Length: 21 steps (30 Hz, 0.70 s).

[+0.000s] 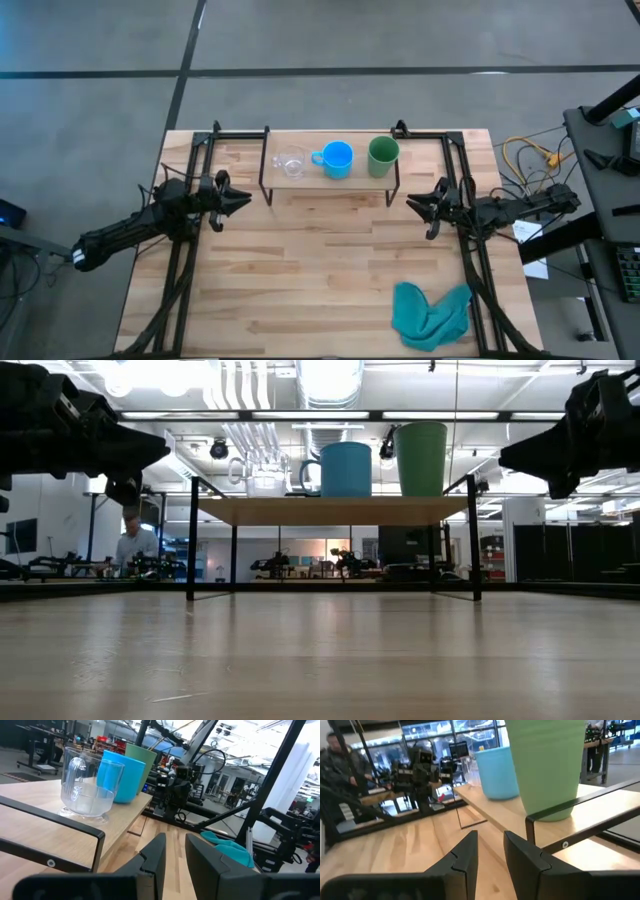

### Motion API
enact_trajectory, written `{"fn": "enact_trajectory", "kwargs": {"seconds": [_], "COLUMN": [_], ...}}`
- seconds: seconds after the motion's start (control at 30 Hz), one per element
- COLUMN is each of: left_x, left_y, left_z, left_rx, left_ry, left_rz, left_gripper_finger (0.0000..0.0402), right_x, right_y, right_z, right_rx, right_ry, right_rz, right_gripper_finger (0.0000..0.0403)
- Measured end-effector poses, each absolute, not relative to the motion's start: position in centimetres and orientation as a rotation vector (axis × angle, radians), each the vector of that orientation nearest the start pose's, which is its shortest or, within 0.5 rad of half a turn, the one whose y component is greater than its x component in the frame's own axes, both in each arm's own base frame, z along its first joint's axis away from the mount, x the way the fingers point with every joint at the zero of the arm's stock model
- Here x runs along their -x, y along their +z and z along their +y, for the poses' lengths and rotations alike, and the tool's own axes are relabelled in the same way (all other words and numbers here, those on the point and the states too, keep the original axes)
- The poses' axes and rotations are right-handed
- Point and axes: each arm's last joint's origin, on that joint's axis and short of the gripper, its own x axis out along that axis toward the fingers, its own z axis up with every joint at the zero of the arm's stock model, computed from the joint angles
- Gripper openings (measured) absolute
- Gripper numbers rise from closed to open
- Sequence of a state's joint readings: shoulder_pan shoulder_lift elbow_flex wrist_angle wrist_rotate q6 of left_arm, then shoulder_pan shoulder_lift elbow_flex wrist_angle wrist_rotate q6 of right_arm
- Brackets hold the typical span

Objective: Stack small to large cups/mugs on shelf
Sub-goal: Return to Home Position

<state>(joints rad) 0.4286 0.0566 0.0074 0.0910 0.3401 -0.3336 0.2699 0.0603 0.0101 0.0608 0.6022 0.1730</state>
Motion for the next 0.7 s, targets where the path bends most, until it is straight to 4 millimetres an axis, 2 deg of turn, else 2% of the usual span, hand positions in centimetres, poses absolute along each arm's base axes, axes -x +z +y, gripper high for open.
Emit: {"fn": "enact_trajectory", "kwargs": {"seconds": [0.2,0.7], "left_x": [-9.41,-9.4], "left_y": [17.06,17.08], "left_z": [3.24,3.26], "left_rx": [0.316,0.316], "left_ry": [0.081,0.087], "left_rz": [-0.057,-0.059], "left_gripper_finger": [0.006,0.006], "right_x": [-9.93,-10.07], "right_y": [16.47,16.28], "right_z": [1.05,1.08], "right_rx": [-0.124,-0.155], "right_ry": [-0.334,-0.336], "right_rz": [0.006,0.021], "right_gripper_finger": [0.0089,0.0089]}}
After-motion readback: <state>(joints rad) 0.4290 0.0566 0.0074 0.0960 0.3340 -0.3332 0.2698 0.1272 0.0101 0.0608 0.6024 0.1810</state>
